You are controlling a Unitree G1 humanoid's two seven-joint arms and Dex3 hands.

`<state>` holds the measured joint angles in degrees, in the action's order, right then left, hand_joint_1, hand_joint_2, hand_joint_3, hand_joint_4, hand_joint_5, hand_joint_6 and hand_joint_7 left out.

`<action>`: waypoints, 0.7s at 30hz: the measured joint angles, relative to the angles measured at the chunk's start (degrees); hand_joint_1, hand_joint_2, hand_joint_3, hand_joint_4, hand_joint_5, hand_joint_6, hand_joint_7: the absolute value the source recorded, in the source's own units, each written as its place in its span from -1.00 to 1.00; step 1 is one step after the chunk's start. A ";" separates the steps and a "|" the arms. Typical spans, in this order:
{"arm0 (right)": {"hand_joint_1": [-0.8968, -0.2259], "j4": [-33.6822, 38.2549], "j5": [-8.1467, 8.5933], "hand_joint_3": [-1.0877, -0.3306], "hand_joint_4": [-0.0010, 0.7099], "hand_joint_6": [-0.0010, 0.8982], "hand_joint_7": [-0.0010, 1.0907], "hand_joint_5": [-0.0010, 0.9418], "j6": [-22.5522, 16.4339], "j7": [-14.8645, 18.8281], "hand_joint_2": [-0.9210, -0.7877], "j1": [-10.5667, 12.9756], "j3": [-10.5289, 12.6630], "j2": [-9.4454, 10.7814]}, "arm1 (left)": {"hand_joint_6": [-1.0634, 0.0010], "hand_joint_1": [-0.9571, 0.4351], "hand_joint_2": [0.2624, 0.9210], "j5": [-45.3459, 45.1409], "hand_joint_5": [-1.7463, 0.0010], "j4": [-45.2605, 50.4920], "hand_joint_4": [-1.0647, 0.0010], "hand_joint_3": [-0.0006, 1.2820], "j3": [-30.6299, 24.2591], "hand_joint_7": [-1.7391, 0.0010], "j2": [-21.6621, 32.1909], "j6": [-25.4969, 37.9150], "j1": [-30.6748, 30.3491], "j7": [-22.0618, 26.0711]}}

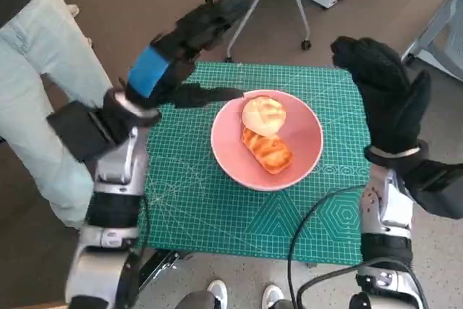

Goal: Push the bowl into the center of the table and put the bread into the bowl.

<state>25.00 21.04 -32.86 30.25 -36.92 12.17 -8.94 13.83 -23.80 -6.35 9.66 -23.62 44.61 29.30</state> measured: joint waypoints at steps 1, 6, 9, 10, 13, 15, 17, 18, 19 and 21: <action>-0.29 -0.23 -0.02 -0.15 -0.40 -0.74 -0.18 -0.99 0.00 -0.15 -1.00 -0.08 -0.03 0.00 | 0.43 -0.28 1.00 -0.09 1.00 0.11 0.68 -0.78 -0.11 0.97 -0.21 -0.35 -0.31 -0.54; -0.28 -0.59 -0.37 -0.16 -0.40 -0.78 -0.13 -0.99 0.00 -0.54 -1.00 -0.27 -0.17 0.01 | 0.44 -0.31 1.00 -0.34 1.00 0.98 0.68 -0.73 -0.42 0.96 -1.14 -1.48 -1.33 -3.32; -0.29 -0.78 -0.70 -0.16 -0.40 -0.81 -0.08 -0.99 0.05 -0.81 -1.00 -0.36 -0.40 0.06 | 0.44 -0.33 1.00 -0.37 1.00 1.95 0.68 -0.71 -0.42 0.96 -1.57 -1.62 -1.79 -4.66; -0.29 -0.88 -0.78 -0.16 -0.40 -0.82 -0.07 -0.99 0.08 -0.84 -1.00 -0.41 -0.49 0.06 | 0.44 -0.33 1.00 -0.37 1.00 2.26 0.68 -0.71 -0.40 0.96 -1.76 -1.63 -1.98 -5.03; -0.31 -1.21 -0.86 -0.15 -0.39 -0.81 -0.04 -0.99 0.31 -0.91 -1.00 -0.60 -0.76 0.06 | 0.45 -0.35 1.00 -0.35 1.00 2.78 0.67 -0.70 -0.30 0.96 -2.31 -1.66 -2.40 -5.60; -0.31 -1.51 -0.97 -0.15 -0.39 -0.81 -0.03 -0.99 0.50 -0.97 -1.00 -0.73 -0.94 0.06 | 0.45 -0.36 1.00 -0.30 1.00 3.03 0.67 -0.70 -0.14 0.96 -2.70 -1.66 -2.80 -5.71; -0.31 -1.72 -1.00 -0.15 -0.39 -0.81 -0.02 -0.99 0.55 -1.04 -1.00 -0.86 -1.05 0.06 | 0.45 -0.37 1.00 -0.30 1.00 3.20 0.67 -0.70 0.00 0.95 -3.01 -1.66 -3.29 -5.71; -0.31 -1.82 -1.01 -0.15 -0.39 -0.81 -0.01 -0.99 0.56 -1.10 -1.00 -0.92 -1.08 0.06 | 0.46 -0.38 1.00 -0.29 1.00 3.24 0.67 -0.70 0.08 0.95 -3.14 -1.65 -3.53 -5.71; -0.31 -1.93 -1.01 -0.14 -0.39 -0.82 -0.01 -0.99 0.59 -1.19 -1.00 -0.96 -1.10 0.06 | 0.46 -0.40 1.00 -0.29 1.00 3.30 0.67 -0.70 0.17 0.95 -3.24 -1.65 -3.78 -5.71; -0.30 -2.23 -1.01 -0.14 -0.39 -0.82 0.00 -0.99 0.78 -1.31 -1.00 -0.97 -1.13 0.06 | 0.47 -0.41 1.00 -0.29 1.00 3.50 0.67 -0.69 0.31 0.95 -3.34 -1.65 -4.28 -5.65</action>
<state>22.77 20.03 -32.08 28.94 -37.89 11.04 -8.88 13.55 -20.30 -6.03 6.32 -25.28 40.33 23.65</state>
